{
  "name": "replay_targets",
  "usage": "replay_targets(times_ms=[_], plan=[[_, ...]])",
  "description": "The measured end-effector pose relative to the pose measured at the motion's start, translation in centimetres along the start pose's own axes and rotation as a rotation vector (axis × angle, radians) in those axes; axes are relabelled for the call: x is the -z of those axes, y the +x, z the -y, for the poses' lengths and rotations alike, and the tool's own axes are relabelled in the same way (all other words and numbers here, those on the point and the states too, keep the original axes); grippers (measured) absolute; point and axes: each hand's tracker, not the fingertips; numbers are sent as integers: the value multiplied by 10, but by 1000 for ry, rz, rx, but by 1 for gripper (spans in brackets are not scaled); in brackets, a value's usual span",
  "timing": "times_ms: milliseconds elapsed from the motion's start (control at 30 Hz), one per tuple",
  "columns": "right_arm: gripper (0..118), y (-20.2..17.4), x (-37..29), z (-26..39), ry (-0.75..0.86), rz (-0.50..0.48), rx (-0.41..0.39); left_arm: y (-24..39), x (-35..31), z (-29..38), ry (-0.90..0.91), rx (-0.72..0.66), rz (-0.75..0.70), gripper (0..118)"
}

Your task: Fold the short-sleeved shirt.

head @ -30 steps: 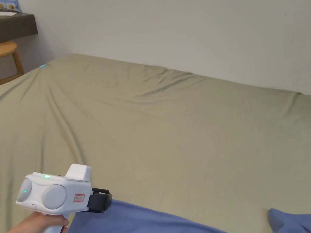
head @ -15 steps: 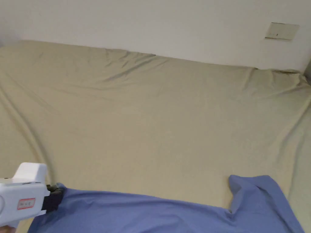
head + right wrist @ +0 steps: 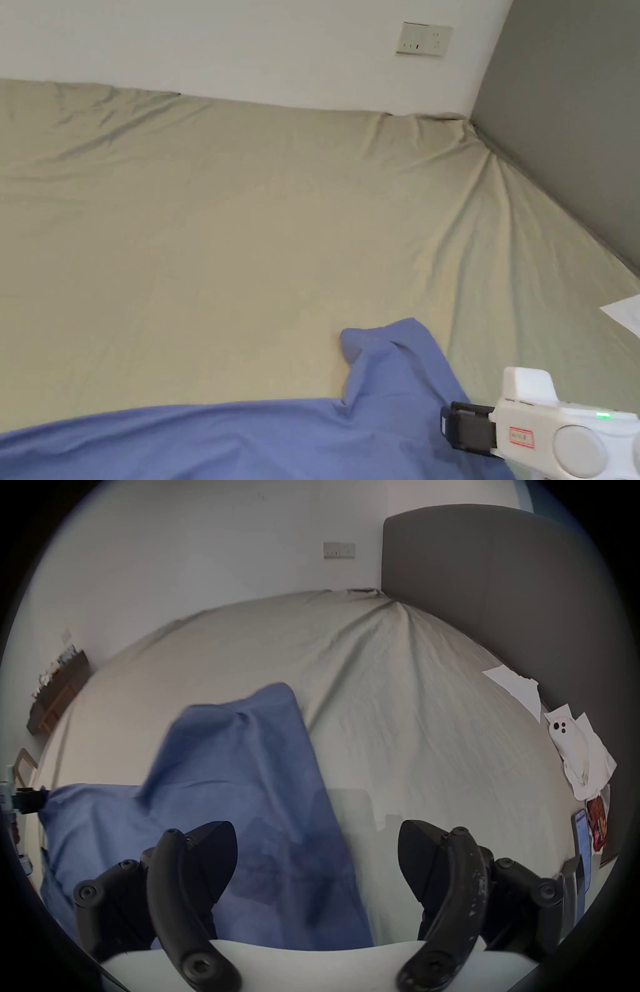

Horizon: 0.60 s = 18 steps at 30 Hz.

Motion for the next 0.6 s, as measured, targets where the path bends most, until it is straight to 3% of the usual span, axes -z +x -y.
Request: replay_targets(times_ms=[100, 133, 233, 267, 367, 600], plan=[[93, -10, 10, -3, -20, 4, -57, 4, 1, -1, -10, 6, -10, 5], [85, -13, 10, -3, -23, -15, -92, 5, 1, -1, -11, 9, -16, 5], [20, -22, 4, -5, -46, -41, -118, 6, -3, -3, -10, 3, -26, 5], [6, -26, -2, -5, -43, -37, -117, 6, -7, -3, -6, -3, -26, 5], [5, -28, -28, -6, 10, -32, -130, 6, -20, -1, 31, -15, -60, 5], [5, -4, -133, 20, 174, -104, -46, -3, -90, 24, 94, -59, -41, 5]])
